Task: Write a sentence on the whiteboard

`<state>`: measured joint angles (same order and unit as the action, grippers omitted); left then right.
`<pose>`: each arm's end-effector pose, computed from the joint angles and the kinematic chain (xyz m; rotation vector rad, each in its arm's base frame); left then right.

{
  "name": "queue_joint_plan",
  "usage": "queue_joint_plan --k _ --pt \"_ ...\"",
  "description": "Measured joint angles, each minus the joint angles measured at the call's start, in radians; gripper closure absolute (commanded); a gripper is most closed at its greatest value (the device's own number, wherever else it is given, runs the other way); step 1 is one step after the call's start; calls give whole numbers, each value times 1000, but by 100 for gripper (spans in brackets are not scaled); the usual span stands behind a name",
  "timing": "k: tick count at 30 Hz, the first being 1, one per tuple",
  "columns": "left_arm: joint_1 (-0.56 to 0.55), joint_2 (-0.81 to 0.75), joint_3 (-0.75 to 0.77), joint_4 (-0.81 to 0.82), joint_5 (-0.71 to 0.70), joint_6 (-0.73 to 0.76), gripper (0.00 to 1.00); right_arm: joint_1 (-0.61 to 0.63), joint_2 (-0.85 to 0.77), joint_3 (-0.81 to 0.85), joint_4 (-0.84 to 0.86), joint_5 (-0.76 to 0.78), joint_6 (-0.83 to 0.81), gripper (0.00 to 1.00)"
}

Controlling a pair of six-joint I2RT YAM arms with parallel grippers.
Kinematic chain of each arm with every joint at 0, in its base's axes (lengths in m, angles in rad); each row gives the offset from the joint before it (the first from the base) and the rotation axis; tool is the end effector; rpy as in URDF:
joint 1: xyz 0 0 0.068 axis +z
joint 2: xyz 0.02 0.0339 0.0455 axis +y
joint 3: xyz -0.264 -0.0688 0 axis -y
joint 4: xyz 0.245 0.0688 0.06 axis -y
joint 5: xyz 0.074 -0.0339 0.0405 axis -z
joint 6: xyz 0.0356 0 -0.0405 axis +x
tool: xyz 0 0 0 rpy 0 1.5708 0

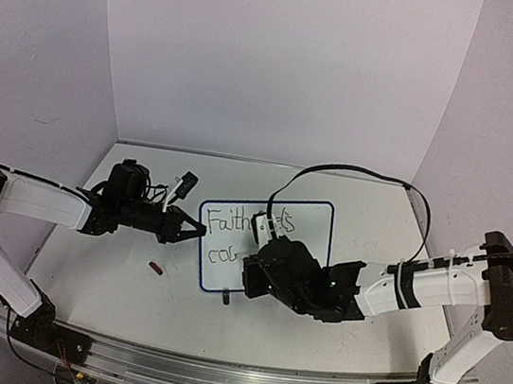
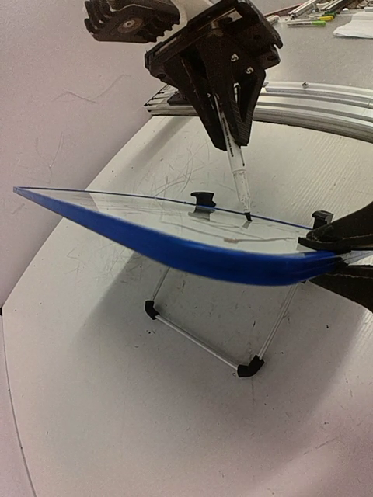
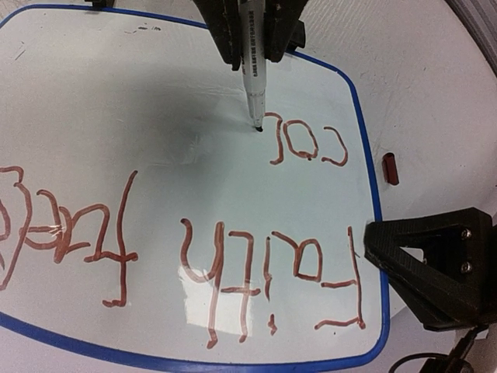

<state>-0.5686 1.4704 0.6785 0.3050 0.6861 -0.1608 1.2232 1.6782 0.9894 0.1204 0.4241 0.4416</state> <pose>0.2390 -0.1795 0.1964 0.8628 1.9546 -1.1455 0.1382 0.3385 0.2093 -0.5756 2.0528 0.5511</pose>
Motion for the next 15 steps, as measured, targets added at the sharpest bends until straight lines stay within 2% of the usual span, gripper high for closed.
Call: queue_joint_plan --k 15 --pt "0 0 0 0 0 1 100 -11 -13 0 13 1 2 100"
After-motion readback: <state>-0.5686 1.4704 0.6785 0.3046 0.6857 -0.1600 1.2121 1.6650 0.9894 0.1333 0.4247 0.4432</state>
